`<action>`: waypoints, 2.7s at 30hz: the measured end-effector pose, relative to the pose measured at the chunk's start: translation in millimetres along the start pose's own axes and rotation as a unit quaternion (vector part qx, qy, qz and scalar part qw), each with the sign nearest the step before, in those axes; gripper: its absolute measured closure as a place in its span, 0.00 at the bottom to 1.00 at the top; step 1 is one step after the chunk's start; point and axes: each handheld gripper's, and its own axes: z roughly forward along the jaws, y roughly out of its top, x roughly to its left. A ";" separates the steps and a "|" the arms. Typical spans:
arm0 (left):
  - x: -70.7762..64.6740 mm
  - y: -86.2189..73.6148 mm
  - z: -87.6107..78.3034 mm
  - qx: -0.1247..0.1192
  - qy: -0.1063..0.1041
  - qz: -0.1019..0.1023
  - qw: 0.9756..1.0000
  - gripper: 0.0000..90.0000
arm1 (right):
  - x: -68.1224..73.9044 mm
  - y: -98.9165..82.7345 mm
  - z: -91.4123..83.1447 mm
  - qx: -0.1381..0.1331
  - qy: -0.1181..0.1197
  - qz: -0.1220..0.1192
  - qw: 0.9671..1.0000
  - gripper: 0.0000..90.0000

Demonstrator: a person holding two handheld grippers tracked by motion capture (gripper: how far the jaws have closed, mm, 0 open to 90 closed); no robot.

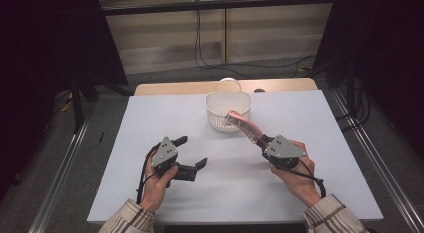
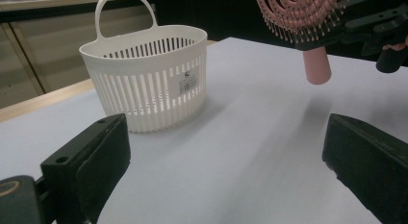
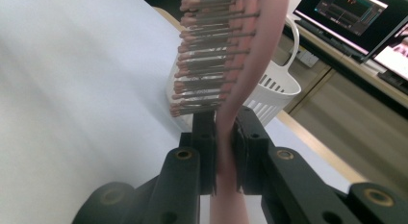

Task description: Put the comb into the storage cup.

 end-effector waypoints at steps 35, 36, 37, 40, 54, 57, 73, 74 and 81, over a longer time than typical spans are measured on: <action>4.6 11.7 -14.8 -0.042 -0.003 -0.034 0.999 0.03 | -12.8 -13.8 4.0 -0.098 0.142 0.196 0.965 0.91; 4.7 13.0 -15.9 -0.041 -0.001 -0.027 0.999 0.03 | -12.5 -13.7 4.1 -0.099 0.148 0.199 0.964 0.91; 4.6 14.4 -16.8 -0.041 0.001 -0.022 0.999 0.03 | -12.2 -13.6 4.6 -0.103 0.154 0.199 0.962 0.91; 2.7 18.6 -16.8 -0.047 -0.002 -0.020 0.999 0.02 | -10.5 -12.8 5.2 -0.116 0.173 0.201 0.957 0.91; -13.8 36.3 -6.6 -0.066 -0.016 -0.008 0.998 0.01 | -3.5 -10.6 8.5 -0.128 0.224 0.206 0.944 0.91; -15.9 39.9 -3.8 -0.068 -0.026 -0.007 0.997 0.00 | -3.0 -10.3 8.5 -0.132 0.232 0.208 0.941 0.91; -21.5 52.2 10.9 -0.070 -0.048 0.000 0.996 0.02 | 6.0 -9.6 13.4 -0.136 0.257 0.204 0.935 0.91; -21.5 53.9 12.9 -0.071 -0.050 0.000 0.996 0.02 | 6.0 -9.5 13.5 -0.137 0.257 0.204 0.935 0.91; -24.1 59.3 23.9 -0.064 -0.070 0.010 0.995 0.03 | 4.6 -8.6 12.4 -0.144 0.260 0.199 0.934 0.91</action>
